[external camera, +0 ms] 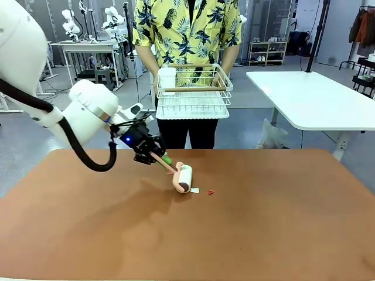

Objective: Clean the table.
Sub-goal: Clean the table with the Lint Roller when the human lifts the Dish drying rack.

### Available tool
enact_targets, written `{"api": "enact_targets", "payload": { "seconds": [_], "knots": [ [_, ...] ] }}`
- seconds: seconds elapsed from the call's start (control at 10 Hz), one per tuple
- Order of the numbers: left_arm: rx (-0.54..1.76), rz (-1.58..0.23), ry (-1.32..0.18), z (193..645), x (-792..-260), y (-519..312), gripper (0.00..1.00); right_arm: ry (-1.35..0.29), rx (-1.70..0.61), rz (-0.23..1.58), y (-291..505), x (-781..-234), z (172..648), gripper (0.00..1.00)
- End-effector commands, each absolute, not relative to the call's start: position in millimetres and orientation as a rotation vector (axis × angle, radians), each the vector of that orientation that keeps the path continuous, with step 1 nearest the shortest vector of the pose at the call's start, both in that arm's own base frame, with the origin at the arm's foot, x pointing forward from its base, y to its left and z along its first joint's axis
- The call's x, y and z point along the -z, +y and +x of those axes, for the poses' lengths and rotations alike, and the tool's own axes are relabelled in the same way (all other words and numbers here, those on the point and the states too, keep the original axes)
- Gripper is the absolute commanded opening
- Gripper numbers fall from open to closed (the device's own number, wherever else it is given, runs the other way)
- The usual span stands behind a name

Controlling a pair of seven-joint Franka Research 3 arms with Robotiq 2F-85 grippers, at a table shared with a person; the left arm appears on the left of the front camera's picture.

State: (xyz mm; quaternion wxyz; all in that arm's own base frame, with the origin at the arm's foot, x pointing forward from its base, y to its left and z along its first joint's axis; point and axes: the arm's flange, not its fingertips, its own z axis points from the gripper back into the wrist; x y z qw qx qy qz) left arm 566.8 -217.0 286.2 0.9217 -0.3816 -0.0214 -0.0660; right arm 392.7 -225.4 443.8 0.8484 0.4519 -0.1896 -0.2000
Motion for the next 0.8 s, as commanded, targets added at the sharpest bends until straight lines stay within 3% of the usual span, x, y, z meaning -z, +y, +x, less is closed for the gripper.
{"api": "enact_targets", "payload": {
  "seconds": [0.0, 0.7],
  "knots": [
    [0.185, -0.775, 0.008, 566, -267, -246, 0.21, -0.406, 0.419, 0.965, -225, -446, 392, 1.00],
    [0.109, -0.775, 0.055, 587, -280, -331, 0.21, -0.406, 0.419, 0.965, -225, -446, 392, 1.00]
  ]
}}
